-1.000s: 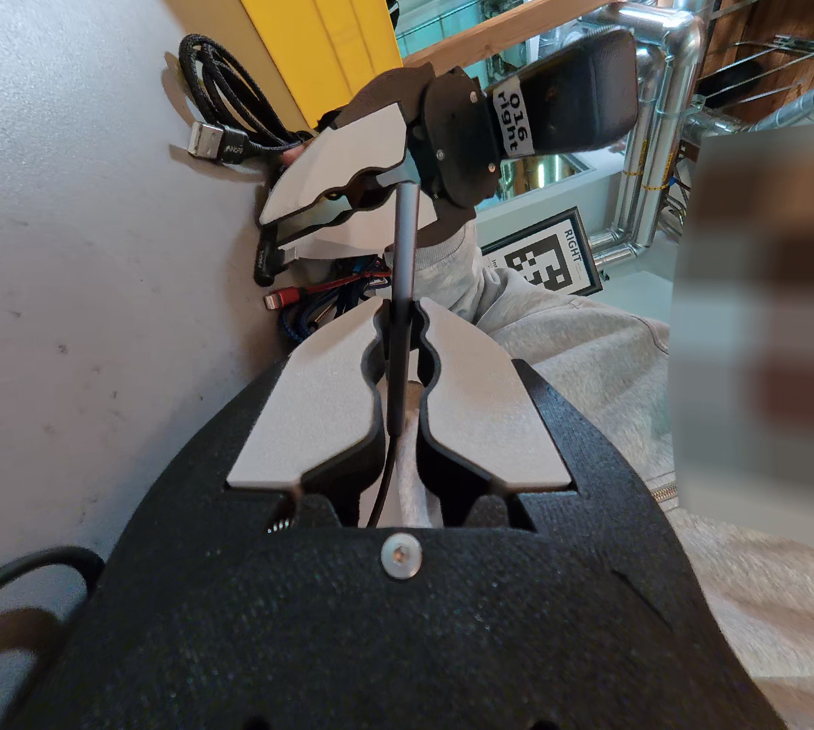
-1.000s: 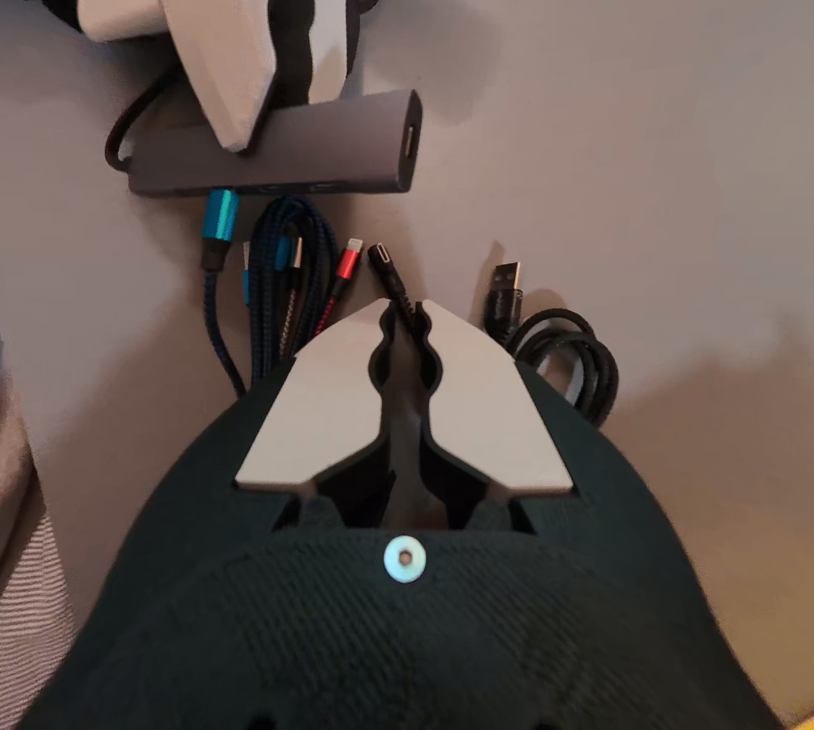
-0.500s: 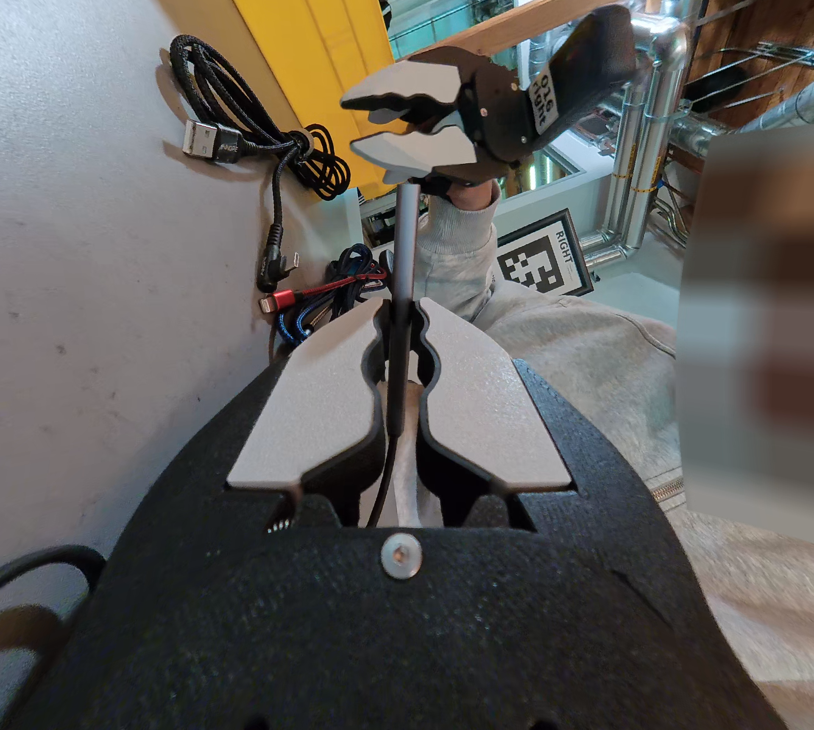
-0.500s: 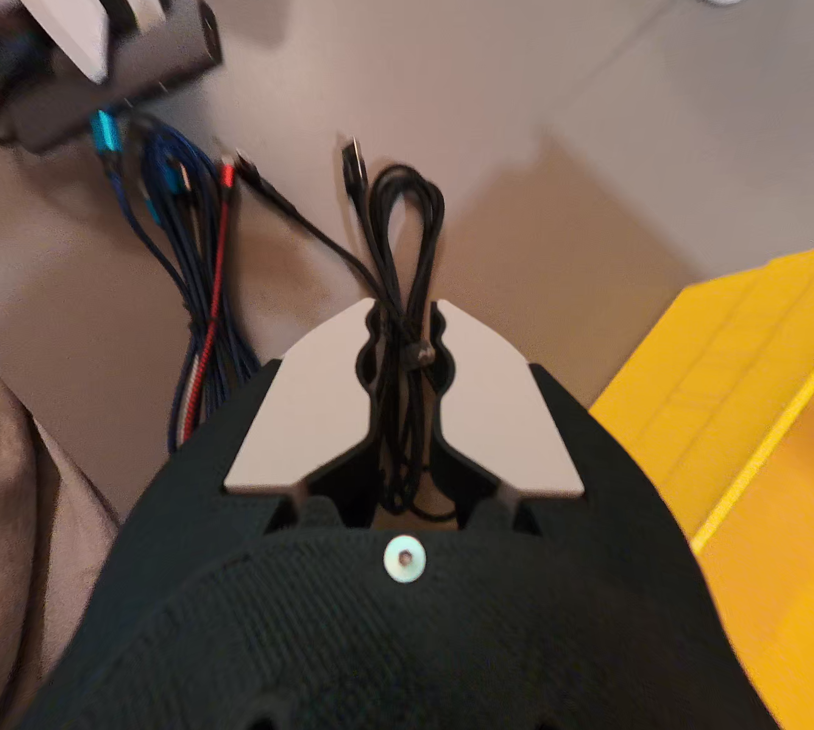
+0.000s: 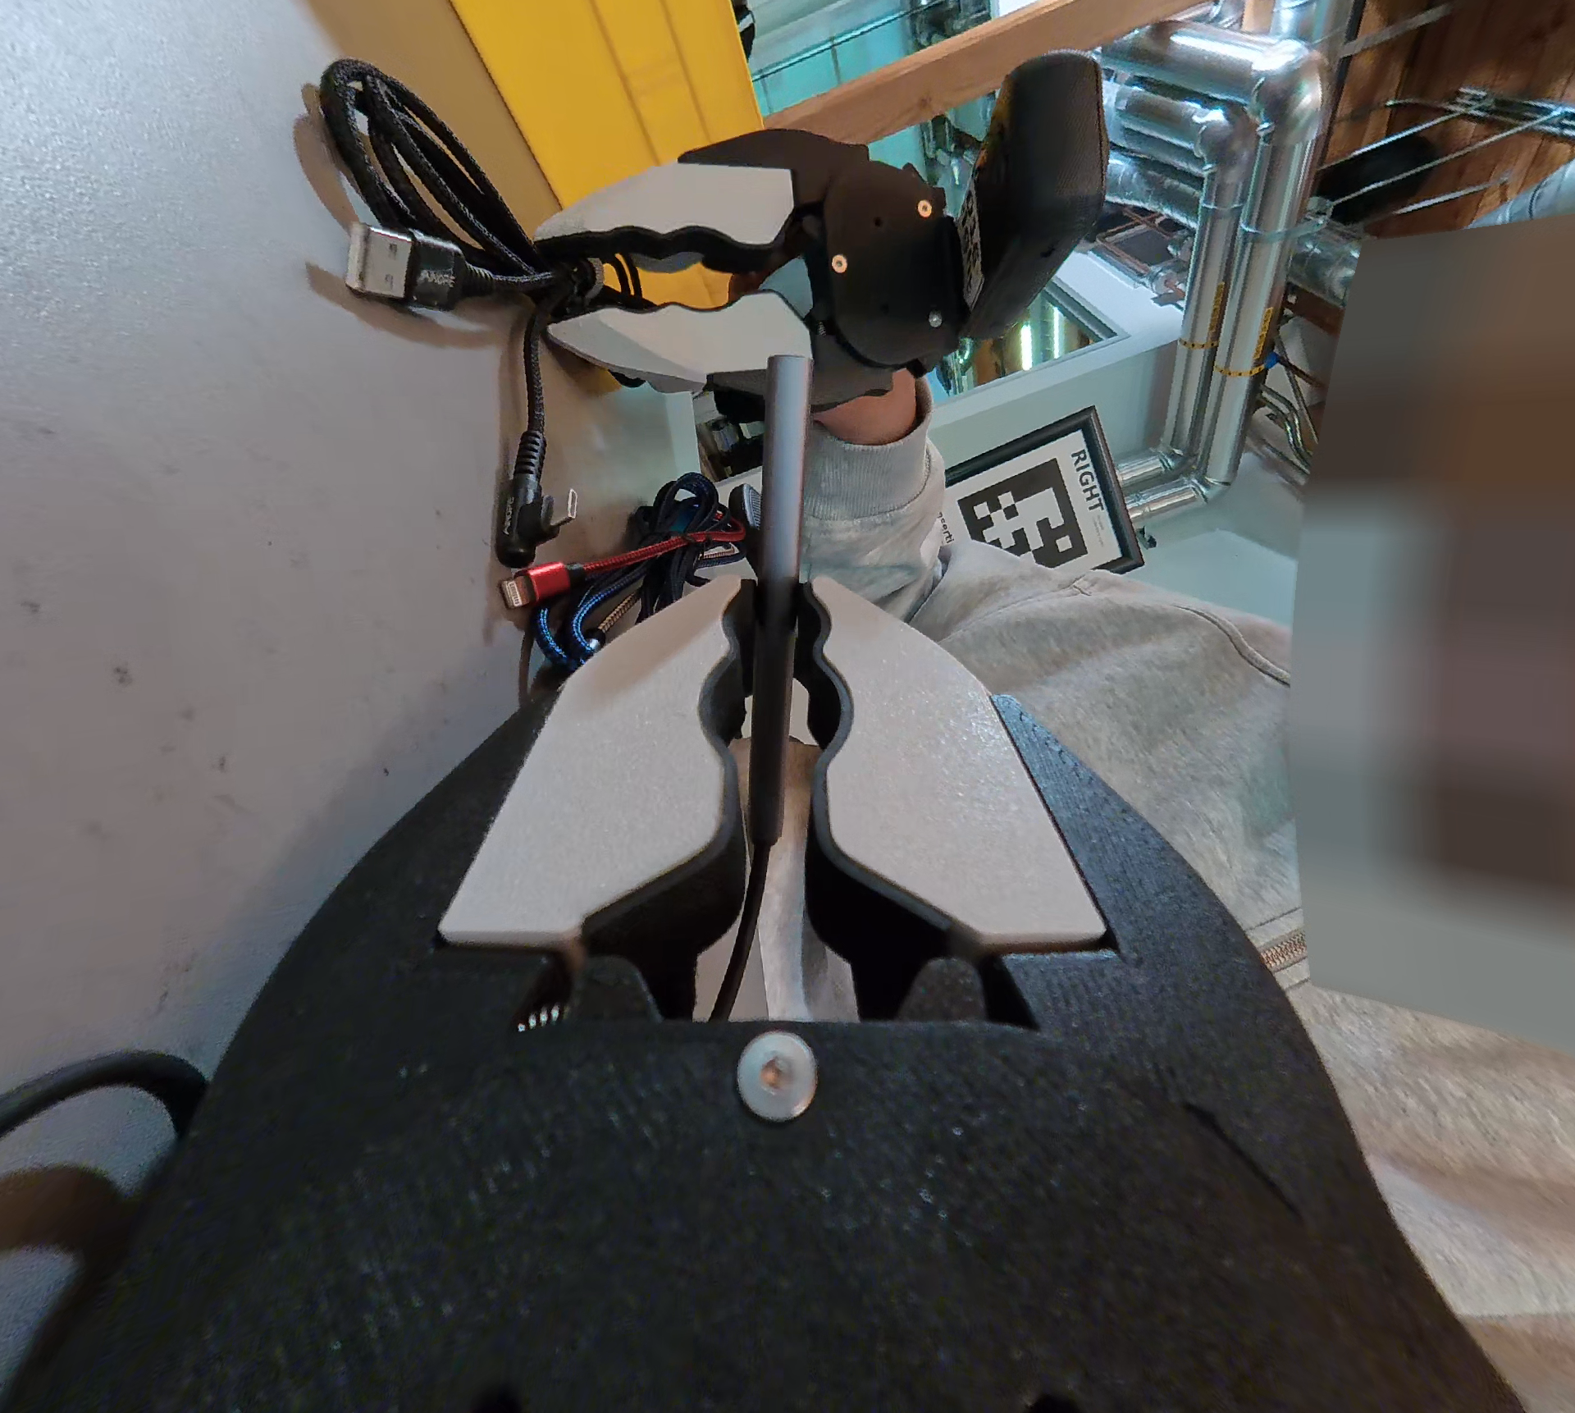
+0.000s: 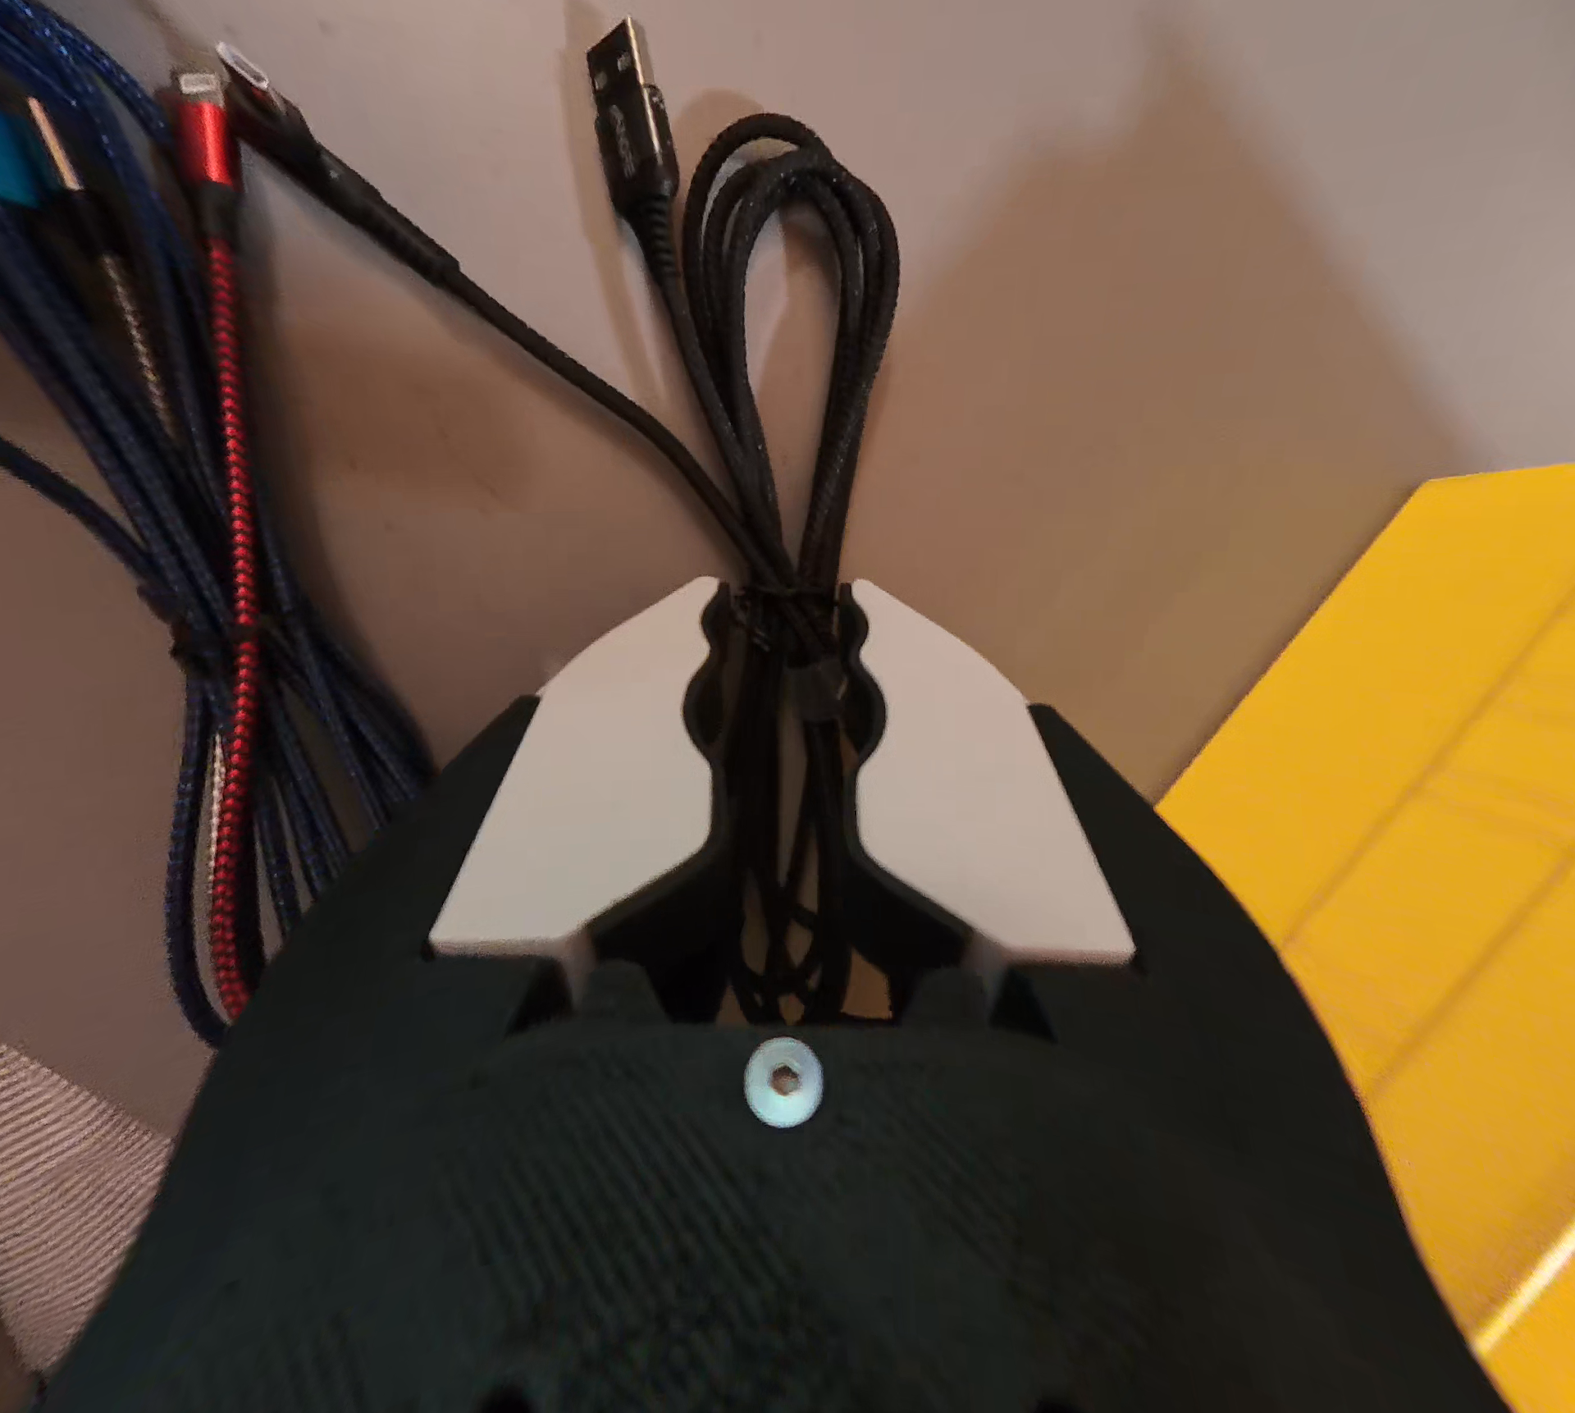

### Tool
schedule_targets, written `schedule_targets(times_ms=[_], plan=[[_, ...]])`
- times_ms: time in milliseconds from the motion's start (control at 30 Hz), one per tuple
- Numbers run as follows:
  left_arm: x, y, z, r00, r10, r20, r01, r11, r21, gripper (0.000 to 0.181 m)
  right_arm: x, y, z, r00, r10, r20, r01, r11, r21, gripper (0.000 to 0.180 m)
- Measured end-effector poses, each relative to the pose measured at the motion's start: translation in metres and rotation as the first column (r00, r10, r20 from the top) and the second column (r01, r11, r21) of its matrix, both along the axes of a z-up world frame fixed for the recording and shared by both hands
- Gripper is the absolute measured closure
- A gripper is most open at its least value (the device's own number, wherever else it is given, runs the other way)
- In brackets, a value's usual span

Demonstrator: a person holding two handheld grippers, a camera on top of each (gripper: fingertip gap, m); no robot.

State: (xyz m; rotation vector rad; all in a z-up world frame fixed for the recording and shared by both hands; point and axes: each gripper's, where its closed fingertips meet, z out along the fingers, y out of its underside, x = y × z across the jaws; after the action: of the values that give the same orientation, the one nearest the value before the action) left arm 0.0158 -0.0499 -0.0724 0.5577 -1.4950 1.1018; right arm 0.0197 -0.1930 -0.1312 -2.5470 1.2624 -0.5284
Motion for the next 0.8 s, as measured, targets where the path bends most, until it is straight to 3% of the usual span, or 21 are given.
schedule_targets(times_ms=[167, 400, 600, 800], plan=[[0.0, 0.0, 0.0, 1.0, 0.001, 0.0, -0.001, 1.0, 0.0, 0.172, 0.002, 0.001, 0.006, 1.0, 0.014, 0.02, -0.014, 1.0, 0.02, 0.156], [0.0, 0.0, 0.0, 1.0, 0.0, -0.002, 0.0, 1.0, 0.0, 0.172, 0.012, 0.0, 0.022, 0.98, 0.144, 0.137, -0.122, 0.98, -0.155, 0.16], [0.0, 0.0, 0.0, 1.0, 0.003, 0.001, -0.003, 1.0, 0.002, 0.172, 0.026, 0.003, 0.034, 0.966, 0.075, 0.248, -0.063, 0.997, -0.053, 0.136], [0.0, 0.0, 0.0, 1.0, 0.003, 0.0, -0.003, 1.0, 0.003, 0.172, 0.017, 0.051, 0.053, 0.915, 0.217, 0.34, -0.254, 0.965, 0.066, 0.156]])
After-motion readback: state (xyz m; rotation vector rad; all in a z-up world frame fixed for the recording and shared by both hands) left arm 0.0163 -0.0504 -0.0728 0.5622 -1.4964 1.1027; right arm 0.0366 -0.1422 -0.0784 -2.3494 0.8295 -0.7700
